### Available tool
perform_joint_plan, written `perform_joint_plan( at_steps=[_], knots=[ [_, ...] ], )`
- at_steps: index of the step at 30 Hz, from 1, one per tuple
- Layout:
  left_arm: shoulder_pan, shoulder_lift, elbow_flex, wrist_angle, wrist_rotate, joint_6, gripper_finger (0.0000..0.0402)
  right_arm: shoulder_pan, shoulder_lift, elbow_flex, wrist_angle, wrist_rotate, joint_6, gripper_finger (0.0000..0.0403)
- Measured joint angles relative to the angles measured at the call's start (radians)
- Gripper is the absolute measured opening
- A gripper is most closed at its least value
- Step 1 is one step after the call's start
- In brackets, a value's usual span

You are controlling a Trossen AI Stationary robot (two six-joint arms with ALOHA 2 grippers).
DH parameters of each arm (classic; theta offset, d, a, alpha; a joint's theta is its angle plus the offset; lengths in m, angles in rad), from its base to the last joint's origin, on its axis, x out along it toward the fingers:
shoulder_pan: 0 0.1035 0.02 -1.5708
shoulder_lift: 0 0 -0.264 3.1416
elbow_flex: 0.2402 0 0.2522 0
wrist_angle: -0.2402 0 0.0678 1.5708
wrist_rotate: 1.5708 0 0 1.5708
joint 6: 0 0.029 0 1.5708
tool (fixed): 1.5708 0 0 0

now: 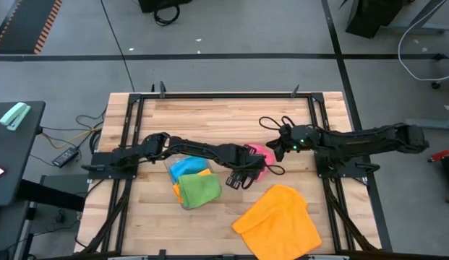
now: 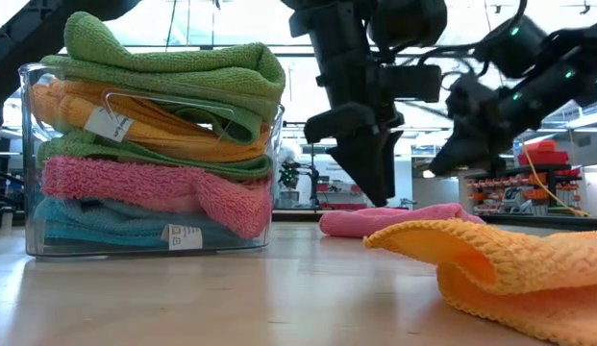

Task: Fold microfiber towels
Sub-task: Fold the pink towel

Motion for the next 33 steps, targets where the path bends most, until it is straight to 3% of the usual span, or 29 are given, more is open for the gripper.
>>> perform_joint_plan(
  at_steps=[5,11,20,33],
  knots=[
    [-0.004,0.002,-0.004,-0.007,0.079,0.033,0.0197,-0.089,0.120,-0.001,0.114,-0.093,-0.011,0.0043],
    [-0.020,0.015,-0.058,0.069,0.024,0.033,0.0212,-0.138,0.211,0.000,0.197,-0.166,-0.005,0.0043],
    [-0.019,0.017,-0.065,0.073,-0.042,0.013,0.0268,-0.137,0.243,0.000,0.253,-0.171,-0.005,0.0043],
    [-0.028,0.057,-0.060,0.086,-0.068,0.036,0.0207,-0.102,0.296,0.000,0.279,-0.171,0.009,0.0043]
  ],
)
